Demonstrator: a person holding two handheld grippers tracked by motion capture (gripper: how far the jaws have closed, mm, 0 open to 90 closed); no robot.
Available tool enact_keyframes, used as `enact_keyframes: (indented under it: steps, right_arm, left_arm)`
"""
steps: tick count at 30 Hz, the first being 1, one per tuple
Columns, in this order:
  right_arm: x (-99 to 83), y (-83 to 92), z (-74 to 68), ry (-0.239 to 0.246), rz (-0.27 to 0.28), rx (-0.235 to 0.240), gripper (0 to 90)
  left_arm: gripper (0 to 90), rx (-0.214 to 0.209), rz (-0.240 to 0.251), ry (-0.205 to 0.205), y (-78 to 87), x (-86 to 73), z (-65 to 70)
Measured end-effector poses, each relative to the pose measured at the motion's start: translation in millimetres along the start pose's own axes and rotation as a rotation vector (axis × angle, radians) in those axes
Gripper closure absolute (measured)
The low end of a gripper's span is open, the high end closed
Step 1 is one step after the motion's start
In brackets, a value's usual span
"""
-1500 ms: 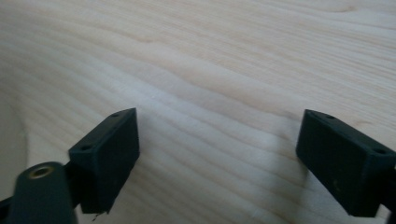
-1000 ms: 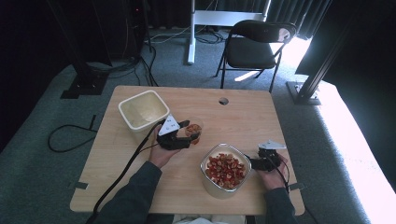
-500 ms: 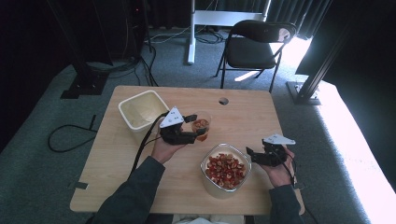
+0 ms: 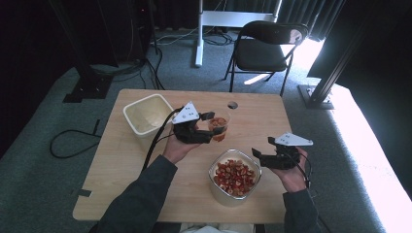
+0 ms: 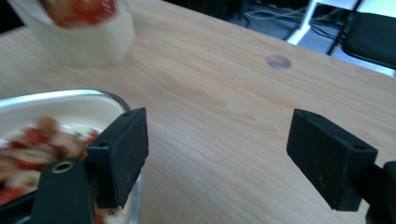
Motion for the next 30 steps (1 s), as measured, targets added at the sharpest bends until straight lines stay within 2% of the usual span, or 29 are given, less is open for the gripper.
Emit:
enact_keyframes:
  steps: [4,9,17,23,30]
  right_arm:
    - [8.8,3.1,-7.9,0.005,0.032,0.046,20.3]
    - [14.9,4.9,-14.6,0.025,0.042,0.077,20.4]
    - [19.7,6.7,-19.5,0.03,0.079,0.13,20.2]
    - [27.9,4.7,-27.7,0.036,0.107,0.183,18.9]
    - [43.9,-2.6,-37.5,0.063,0.135,0.207,18.9]
  left_arm:
    - [36.3,-0.01,0.011,-0.007,-1.7,9.0,5.0]
    - [36.3,-0.024,0.007,-0.032,-8.2,19.4,10.5]
    - [36.3,-0.045,0.025,-0.034,-18.8,35.4,16.0]
    - [36.3,-0.062,0.029,-0.048,-25.6,41.8,24.3]
    - [36.3,-0.096,0.032,-0.052,-32.9,45.8,35.6]
Point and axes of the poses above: each handheld gripper's, and its own axes: y roughly backward along the jaws, x roughly out of its top, z roughly to its right, the point moved 7 cm from there along -y, roughly forward along the jaws, and after that the axes turned 4 degrees about -z, right-handed, at the moved point
